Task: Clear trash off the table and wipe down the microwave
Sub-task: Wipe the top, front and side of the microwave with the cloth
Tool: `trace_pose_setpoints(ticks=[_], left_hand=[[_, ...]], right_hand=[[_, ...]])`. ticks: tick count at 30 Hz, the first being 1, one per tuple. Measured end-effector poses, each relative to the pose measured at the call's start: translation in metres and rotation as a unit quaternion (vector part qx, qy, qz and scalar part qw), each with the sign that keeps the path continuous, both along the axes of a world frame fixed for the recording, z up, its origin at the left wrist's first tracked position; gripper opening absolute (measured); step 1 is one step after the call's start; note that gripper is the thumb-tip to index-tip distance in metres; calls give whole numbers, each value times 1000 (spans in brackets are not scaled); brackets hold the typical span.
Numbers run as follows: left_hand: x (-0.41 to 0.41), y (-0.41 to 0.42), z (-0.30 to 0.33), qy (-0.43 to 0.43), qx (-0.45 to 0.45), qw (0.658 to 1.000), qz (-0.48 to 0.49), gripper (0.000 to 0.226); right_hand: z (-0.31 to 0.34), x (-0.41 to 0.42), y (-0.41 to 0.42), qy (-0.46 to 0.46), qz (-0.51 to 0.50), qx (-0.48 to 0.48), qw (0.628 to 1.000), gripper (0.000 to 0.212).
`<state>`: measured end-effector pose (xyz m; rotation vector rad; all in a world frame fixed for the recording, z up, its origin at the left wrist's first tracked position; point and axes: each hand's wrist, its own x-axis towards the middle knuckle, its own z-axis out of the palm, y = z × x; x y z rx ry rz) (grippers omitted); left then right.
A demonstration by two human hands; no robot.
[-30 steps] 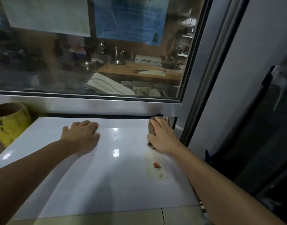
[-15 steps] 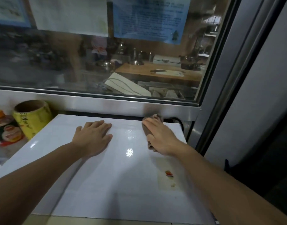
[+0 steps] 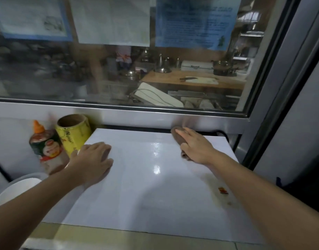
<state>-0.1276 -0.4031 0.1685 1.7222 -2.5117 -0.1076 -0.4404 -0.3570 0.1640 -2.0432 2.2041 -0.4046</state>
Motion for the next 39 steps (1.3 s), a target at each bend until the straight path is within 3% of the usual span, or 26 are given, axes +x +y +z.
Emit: trace_pose_setpoints(ticks=[5,10,12,15,18,21,23,28,30,32,35,37,39], left_hand=[[5,-4,0,-2,10,1000,-17,52],[22,-5,8,23,54,997,-44,49],[34,-5,8,54,19,998,-41,45],[51,-3,4,64,-22,998,-20,42],[56,-4,-3,86,-23,996,-30,40],[56,-5,-4,155,-22,988,-11,39],[57,-6,-3,134,-13,991,-27,40],[76,-3,-5,192,48,980,-8,54],[83,-2,-9,201,55,978,5,55],[85,-3,-13,215,60,975,23,57],[84,-5,-17,249,56,966,34,67],[85,-5,-19,273,56,960,35,74],[87,-2,-20,285,66,956,33,80]], right_hand=[[-2,81,-29,-1,83,-9,997,57],[-3,101,14,-23,212,19,977,58],[1,78,19,-29,189,8,982,57],[5,53,-6,-30,61,-2,998,53],[0,76,-47,-2,51,-23,998,52],[-4,124,-68,6,105,-31,994,53],[-4,150,-62,-13,150,-20,988,53],[-5,158,-19,-55,323,6,945,56],[0,146,-33,-82,304,5,949,57],[5,142,-59,-123,217,-2,968,54],[3,166,-100,-75,123,-8,989,52],[1,189,-106,-58,137,-29,988,52],[-7,196,-95,-94,212,-21,973,51]])
